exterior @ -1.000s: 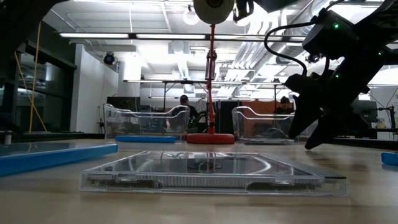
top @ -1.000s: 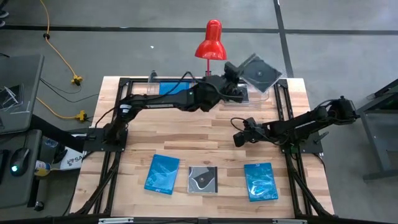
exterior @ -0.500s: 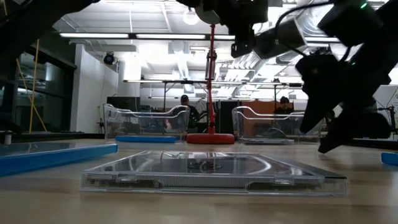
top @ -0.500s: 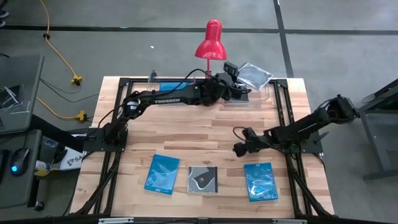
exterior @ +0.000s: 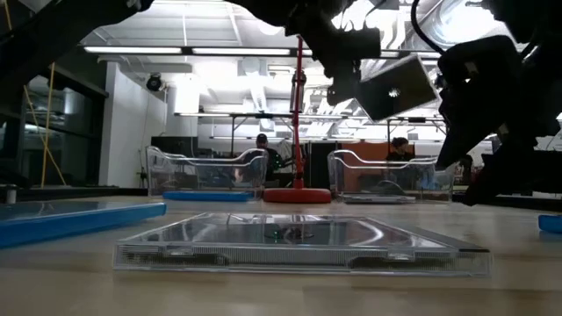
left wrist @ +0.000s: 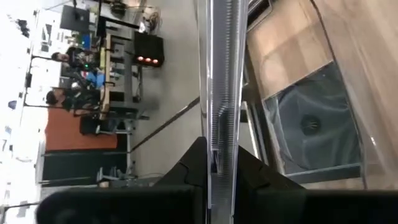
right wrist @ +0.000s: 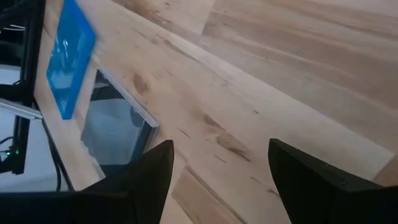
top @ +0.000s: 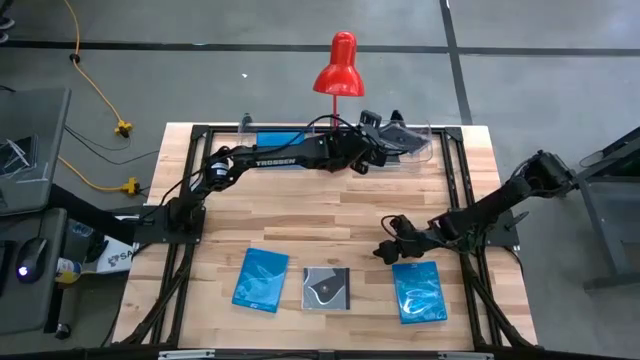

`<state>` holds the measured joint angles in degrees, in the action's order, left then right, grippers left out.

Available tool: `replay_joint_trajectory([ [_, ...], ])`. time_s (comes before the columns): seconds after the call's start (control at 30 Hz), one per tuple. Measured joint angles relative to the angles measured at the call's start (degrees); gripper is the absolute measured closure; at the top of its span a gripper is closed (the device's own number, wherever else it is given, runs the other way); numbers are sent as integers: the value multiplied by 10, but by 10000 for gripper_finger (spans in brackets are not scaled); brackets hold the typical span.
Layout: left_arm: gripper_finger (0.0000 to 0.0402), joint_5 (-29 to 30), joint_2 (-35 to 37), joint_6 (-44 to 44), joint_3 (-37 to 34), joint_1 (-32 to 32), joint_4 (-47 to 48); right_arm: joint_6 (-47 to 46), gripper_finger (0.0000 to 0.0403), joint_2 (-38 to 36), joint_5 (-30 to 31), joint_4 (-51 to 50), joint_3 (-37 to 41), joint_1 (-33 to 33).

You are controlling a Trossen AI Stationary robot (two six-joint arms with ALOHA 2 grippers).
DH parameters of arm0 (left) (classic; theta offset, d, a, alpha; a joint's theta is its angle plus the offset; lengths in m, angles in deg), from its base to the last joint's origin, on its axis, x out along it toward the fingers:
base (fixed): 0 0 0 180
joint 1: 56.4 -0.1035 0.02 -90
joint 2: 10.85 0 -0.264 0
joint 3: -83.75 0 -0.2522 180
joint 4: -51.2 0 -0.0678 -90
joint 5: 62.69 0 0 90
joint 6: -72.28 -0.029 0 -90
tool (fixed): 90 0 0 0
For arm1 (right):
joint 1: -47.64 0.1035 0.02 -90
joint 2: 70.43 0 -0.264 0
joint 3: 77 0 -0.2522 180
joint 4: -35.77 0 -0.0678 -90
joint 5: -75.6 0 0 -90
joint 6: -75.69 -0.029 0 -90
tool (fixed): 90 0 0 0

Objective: Pick & place jewel cases by type
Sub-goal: Put the right black cd case into the right transparent bin

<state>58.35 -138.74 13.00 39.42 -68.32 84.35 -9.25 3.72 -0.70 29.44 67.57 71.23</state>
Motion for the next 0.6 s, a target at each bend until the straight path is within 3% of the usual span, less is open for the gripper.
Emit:
replay_joint_trajectory([
  [0.4,377,15,-41,31,2,-5,1,-1,155,0,1,71,0,61],
  [0.6,377,59,-63,44,0,-14,5,-1,155,0,1,90,0,87],
])
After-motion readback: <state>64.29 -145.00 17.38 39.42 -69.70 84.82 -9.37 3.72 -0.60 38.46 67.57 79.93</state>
